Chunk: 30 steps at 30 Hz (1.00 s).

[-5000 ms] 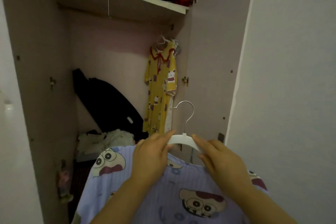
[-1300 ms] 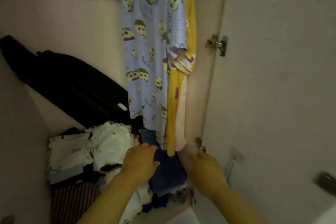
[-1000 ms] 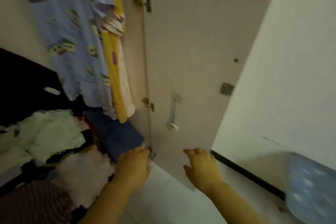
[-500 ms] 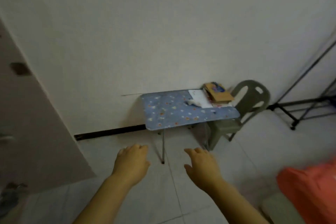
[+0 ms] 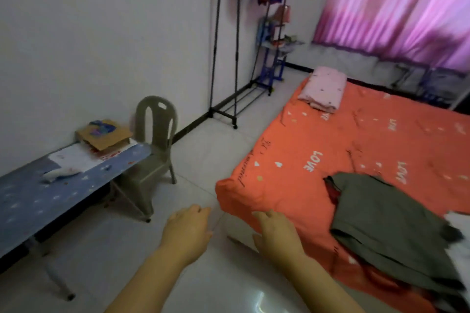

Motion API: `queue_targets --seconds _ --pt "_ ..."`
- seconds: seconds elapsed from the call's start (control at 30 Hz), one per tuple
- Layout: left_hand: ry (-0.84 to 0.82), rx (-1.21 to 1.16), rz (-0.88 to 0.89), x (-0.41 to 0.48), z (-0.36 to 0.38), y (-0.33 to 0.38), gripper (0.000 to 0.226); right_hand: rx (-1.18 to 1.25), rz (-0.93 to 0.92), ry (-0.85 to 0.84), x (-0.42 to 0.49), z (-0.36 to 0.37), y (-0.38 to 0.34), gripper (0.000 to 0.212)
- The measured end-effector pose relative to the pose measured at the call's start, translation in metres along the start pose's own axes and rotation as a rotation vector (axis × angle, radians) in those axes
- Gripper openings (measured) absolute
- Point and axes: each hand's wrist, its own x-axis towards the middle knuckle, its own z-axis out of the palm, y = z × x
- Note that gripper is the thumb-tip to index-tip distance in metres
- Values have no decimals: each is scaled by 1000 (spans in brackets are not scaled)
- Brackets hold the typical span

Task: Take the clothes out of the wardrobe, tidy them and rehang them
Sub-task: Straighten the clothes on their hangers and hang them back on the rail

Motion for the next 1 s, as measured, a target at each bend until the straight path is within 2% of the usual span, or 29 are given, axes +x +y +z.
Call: queue_targets --seconds 0.23,0.43,0.57,0.8,1.0 --pt "-76 58 315 93 13 148 50 52 305 22 -15 -4 144 43" --pt "-161 99 488 170 31 231 50 106 492 29 -7 -2 234 49" --pt "-190 107 594 236 40 279 55 92 620 30 20 -10 291 45" --pt "-194 90 738 330 38 361 49 136 731 33 56 -31 379 46" --pt "-245 75 767 383 50 411 49 164 782 -15 79 -35 454 45"
